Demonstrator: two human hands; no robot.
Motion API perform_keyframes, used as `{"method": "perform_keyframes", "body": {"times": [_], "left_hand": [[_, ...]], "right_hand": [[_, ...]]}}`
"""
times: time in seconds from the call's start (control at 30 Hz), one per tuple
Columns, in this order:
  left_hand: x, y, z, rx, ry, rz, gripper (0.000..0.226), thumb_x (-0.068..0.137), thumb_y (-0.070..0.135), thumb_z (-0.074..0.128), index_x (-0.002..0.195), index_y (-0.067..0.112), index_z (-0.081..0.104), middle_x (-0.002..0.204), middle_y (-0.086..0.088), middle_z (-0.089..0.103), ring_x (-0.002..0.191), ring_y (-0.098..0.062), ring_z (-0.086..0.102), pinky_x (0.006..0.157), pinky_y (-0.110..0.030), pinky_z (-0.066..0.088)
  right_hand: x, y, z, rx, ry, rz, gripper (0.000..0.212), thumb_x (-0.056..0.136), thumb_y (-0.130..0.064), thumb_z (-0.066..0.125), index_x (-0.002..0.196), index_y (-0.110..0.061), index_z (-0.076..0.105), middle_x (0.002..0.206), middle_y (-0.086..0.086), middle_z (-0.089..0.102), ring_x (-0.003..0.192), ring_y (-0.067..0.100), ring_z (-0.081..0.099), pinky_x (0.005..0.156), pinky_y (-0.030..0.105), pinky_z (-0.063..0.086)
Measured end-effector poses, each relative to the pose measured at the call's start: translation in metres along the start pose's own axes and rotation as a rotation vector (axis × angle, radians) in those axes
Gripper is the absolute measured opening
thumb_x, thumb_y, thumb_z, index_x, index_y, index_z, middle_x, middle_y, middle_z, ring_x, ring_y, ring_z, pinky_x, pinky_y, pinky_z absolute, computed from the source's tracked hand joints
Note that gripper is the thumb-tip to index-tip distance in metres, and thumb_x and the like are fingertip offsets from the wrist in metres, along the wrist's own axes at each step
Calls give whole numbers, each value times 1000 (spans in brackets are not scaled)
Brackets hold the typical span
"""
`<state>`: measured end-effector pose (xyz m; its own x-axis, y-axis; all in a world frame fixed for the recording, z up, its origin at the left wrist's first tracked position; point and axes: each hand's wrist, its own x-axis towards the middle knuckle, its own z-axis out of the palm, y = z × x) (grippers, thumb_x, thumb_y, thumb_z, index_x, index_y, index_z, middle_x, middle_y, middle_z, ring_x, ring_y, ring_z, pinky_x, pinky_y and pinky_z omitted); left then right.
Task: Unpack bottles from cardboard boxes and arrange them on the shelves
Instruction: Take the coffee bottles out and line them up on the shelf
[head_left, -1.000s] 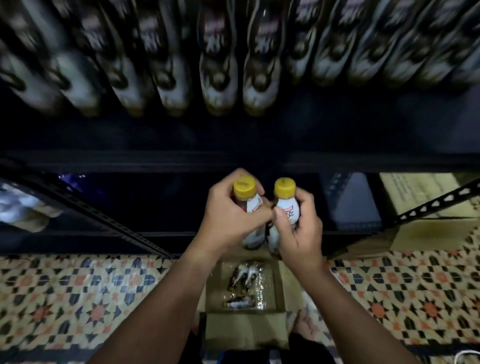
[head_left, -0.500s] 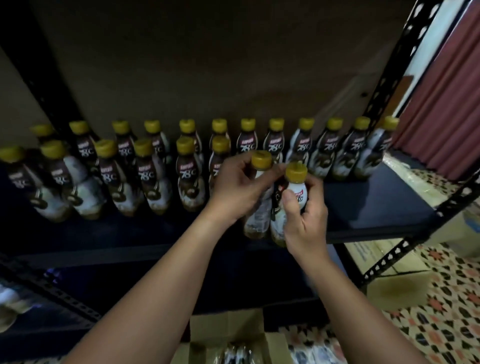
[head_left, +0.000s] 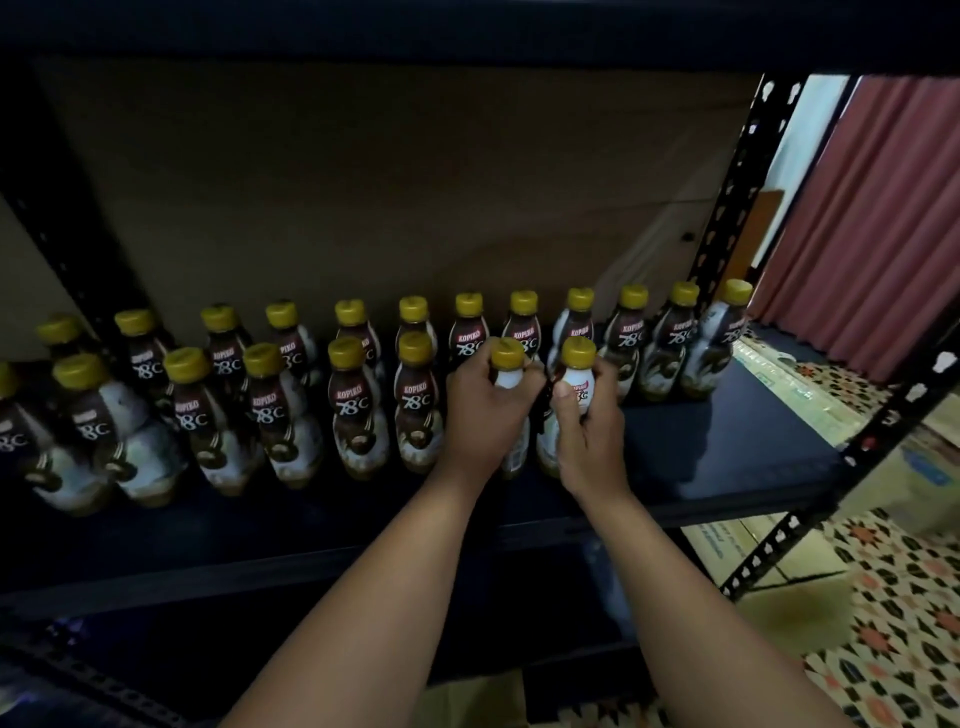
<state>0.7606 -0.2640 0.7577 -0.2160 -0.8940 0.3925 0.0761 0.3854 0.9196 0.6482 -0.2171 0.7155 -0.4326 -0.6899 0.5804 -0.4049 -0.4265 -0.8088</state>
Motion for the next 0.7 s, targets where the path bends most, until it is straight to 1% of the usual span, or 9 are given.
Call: {"method": "perform_keyframes", "body": {"times": [0.1, 0.17, 0.3, 0.37, 0.43, 0.5, 0.57, 0.63, 0.7], "left_hand": [[5, -3, 1, 10, 12, -1, 10, 90, 10, 70, 84, 4, 65, 78, -8, 71, 77, -26, 70, 73, -41, 57], [5, -5, 1, 1, 16, -3, 9, 90, 11, 71, 84, 5, 66, 78, -6, 72, 77, -22, 70, 75, -43, 57], [3, -5, 1, -37, 14, -10, 11, 90, 11, 75, 89, 2, 68, 84, -9, 74, 85, -29, 72, 80, -49, 59], [0, 0, 0, -82, 0, -4, 17, 91, 14, 77, 96, 1, 68, 91, -8, 75, 91, -28, 73, 83, -48, 59], [-7, 4, -3, -104, -46, 39, 24, 93, 16, 75, 112, 5, 65, 104, -2, 75, 101, -20, 72, 87, -38, 58], [-20, 2, -6, -91, -95, 93, 43, 95, 16, 71, 134, 10, 53, 123, 4, 69, 117, -15, 66, 97, -32, 54], [-35, -11, -8, -71, -126, 68, 66, 96, 16, 70, 152, 16, 35, 145, 5, 56, 134, -14, 55, 109, -36, 48], [-46, -27, -9, -9, -134, 19, 82, 96, 12, 70, 160, 22, 21, 158, 7, 42, 144, -9, 43, 117, -42, 40], [-51, -35, -11, 44, -131, -10, 87, 96, 5, 67, 161, 28, 16, 161, 10, 37, 147, -4, 36, 121, -41, 35]], "right_hand": [[3, 3, 0, -4, -6, -6, 34, 103, -36, 48, 133, -19, 46, 113, -6, 65, 102, 8, 64, 85, 21, 49], [3, 2, 0, -5, -5, 6, 36, 102, -37, 49, 133, -18, 46, 112, -6, 65, 100, 9, 64, 85, 22, 49], [3, -2, -1, -3, -8, 37, 37, 103, -33, 50, 134, -13, 46, 114, -5, 65, 101, 8, 64, 85, 20, 49], [2, -6, -4, 13, -20, 71, 38, 102, -31, 51, 136, -14, 46, 116, -11, 66, 106, 6, 64, 87, 18, 48], [1, -8, -9, 28, -38, 91, 43, 101, -29, 54, 140, -17, 41, 120, -25, 63, 110, 2, 62, 89, 18, 48], [-2, -7, -15, 49, -68, 105, 54, 97, -30, 62, 144, -20, 36, 126, -28, 59, 116, 3, 61, 93, 19, 49], [-6, -2, -23, 51, -112, 140, 71, 87, -35, 71, 146, -25, 33, 131, -27, 56, 123, 5, 58, 96, 19, 48], [-10, 5, -28, 13, -155, 164, 83, 78, -29, 78, 147, -25, 32, 135, -25, 54, 125, 2, 56, 97, 18, 47], [-12, 14, -29, -25, -183, 192, 87, 72, -19, 82, 145, -26, 36, 137, -10, 55, 126, 6, 57, 100, 27, 51]]}}
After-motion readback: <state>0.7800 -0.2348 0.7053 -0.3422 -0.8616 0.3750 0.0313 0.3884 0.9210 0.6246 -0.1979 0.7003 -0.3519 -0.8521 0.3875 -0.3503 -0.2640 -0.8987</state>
